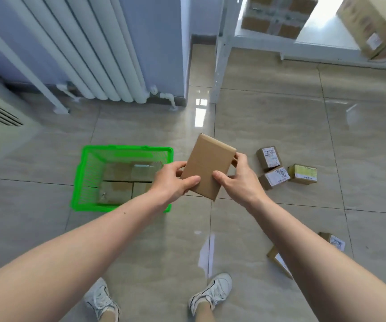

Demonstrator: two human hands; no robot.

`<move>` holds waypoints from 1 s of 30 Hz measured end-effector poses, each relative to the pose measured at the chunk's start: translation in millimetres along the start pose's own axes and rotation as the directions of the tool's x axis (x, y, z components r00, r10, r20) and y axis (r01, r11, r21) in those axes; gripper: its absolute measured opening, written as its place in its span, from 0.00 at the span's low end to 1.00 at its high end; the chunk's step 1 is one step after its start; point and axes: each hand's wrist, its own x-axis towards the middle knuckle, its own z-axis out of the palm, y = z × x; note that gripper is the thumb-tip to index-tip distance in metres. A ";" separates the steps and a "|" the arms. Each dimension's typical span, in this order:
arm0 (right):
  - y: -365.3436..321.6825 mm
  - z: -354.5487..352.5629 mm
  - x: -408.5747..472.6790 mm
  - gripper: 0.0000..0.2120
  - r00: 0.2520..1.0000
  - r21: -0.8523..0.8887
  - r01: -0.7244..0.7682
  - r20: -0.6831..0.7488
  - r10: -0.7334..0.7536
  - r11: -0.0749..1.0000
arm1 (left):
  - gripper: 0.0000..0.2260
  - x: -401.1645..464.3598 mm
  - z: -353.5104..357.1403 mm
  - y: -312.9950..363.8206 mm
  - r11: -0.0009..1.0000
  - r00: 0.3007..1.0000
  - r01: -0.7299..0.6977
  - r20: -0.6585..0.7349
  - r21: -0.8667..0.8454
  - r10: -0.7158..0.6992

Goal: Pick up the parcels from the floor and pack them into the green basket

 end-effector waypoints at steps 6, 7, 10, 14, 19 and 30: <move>-84.6 132.2 -3.2 0.33 0.997 0.050 0.036 0.071 -0.039 0.998 | 0.19 -4.9 -147.3 -52.1 1.000 0.998 0.027 -0.049 0.006 -0.027; -95.7 157.9 -2.6 0.33 0.996 0.059 0.031 0.085 -0.036 0.998 | 0.17 -5.4 -170.9 -64.0 0.999 0.998 0.039 -0.039 -0.006 -0.039; -115.6 220.5 -1.5 0.32 0.993 0.109 -0.011 0.115 -0.002 0.994 | 0.04 -6.1 -221.2 -95.3 0.996 0.996 0.073 -0.040 -0.052 -0.075; -132.8 307.5 5.1 0.29 0.984 0.170 -0.106 0.158 0.080 0.980 | 0.03 7.7 -283.6 -139.7 0.990 0.992 0.109 -0.049 -0.085 -0.113; -140.8 363.1 32.4 0.35 0.953 0.190 -0.213 0.259 0.161 0.958 | 0.10 35.1 -321.3 -168.2 0.974 0.985 0.157 -0.038 -0.164 -0.165; -125.3 454.1 141.1 0.28 0.907 0.234 -0.338 0.340 0.249 0.911 | 0.21 142.3 -358.9 -224.4 0.946 0.974 0.214 -0.129 0.241 -0.188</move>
